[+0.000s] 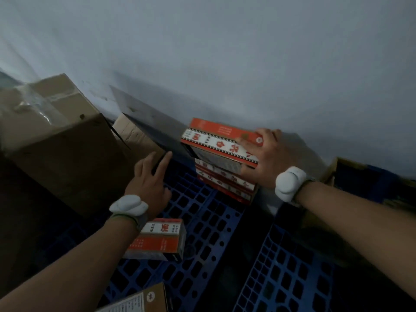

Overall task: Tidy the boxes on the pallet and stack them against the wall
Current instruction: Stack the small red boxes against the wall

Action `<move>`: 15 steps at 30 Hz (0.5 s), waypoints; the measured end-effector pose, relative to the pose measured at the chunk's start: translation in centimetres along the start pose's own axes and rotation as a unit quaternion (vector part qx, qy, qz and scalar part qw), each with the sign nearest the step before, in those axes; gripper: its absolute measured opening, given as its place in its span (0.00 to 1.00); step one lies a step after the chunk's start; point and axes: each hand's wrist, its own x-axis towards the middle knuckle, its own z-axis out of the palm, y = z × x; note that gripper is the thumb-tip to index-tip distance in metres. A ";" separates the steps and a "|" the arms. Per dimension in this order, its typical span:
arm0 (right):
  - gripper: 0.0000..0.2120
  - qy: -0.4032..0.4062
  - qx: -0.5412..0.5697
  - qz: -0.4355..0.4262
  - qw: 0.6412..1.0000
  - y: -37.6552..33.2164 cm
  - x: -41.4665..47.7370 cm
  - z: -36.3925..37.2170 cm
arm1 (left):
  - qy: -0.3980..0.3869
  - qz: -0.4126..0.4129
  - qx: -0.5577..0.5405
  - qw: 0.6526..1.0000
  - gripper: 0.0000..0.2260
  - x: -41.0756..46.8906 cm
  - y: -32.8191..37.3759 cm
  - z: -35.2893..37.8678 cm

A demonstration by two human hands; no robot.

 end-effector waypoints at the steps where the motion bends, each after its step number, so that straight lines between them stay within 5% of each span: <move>1: 0.29 -0.009 -0.014 0.014 1.000 0.9 -0.2 0.7 | -0.011 0.002 0.003 1.000 0.41 -0.5 0.2 0.6; 4: 0.30 -0.127 -0.079 0.100 0.984 3.4 -0.3 2.2 | -0.031 0.002 0.008 0.999 0.40 -0.7 0.2 1.0; 11: 0.36 -0.146 -0.136 0.066 0.978 3.3 -0.1 5.3 | -0.064 0.019 0.039 0.997 0.38 -0.6 0.4 2.2; 15: 0.37 -0.153 -0.127 0.120 0.973 2.5 0.6 5.9 | -0.116 0.016 0.062 0.991 0.38 -0.6 0.1 2.7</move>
